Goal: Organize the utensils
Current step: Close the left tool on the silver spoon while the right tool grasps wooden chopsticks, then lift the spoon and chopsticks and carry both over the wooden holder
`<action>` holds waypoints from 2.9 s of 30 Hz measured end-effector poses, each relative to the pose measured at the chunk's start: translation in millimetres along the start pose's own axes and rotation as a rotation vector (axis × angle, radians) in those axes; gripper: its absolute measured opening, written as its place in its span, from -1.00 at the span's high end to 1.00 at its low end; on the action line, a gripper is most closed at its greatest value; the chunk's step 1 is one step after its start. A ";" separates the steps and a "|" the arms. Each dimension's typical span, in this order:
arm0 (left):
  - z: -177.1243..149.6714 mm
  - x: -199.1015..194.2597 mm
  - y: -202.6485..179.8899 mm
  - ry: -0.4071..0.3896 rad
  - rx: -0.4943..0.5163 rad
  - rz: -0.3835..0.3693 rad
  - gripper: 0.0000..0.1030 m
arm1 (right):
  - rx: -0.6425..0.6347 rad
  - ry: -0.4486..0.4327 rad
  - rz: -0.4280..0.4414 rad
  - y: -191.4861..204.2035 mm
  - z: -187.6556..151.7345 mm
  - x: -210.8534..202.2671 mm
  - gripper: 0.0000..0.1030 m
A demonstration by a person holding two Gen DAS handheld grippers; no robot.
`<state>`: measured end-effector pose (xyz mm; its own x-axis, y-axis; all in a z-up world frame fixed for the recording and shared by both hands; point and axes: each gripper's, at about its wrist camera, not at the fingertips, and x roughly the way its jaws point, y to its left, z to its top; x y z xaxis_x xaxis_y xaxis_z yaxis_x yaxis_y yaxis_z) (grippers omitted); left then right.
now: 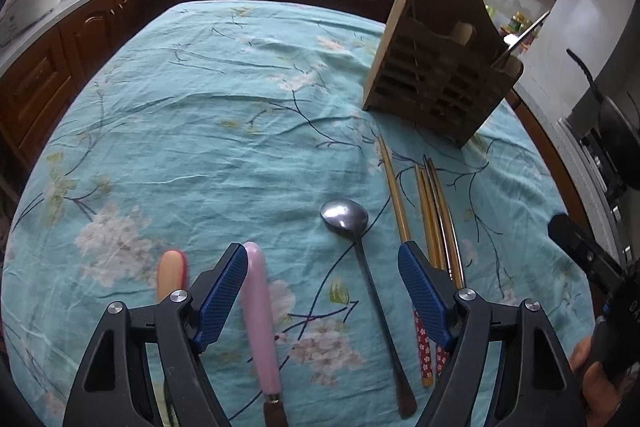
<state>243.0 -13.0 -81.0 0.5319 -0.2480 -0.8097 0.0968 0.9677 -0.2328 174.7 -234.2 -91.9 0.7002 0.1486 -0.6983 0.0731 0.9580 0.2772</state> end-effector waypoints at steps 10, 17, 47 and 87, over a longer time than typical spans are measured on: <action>11.9 41.8 -8.9 0.075 0.035 0.026 -0.16 | -0.003 0.106 0.023 2.8 11.2 47.4 0.18; 16.5 57.2 -14.5 0.067 0.083 0.067 0.02 | -0.031 0.170 0.076 17.9 18.1 82.1 0.70; 28.9 59.4 7.5 0.089 0.091 0.033 0.28 | -0.103 0.313 0.074 29.4 20.8 123.8 0.85; -7.3 -117.6 14.8 -0.202 0.051 -0.058 0.35 | -0.008 -0.072 0.181 29.5 53.0 -31.7 0.90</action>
<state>175.8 30.1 6.8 0.6813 -0.2945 -0.6701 0.1721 0.9543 -0.2445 192.3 -223.6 -26.6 0.7505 0.3008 -0.5885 -0.0642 0.9194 0.3881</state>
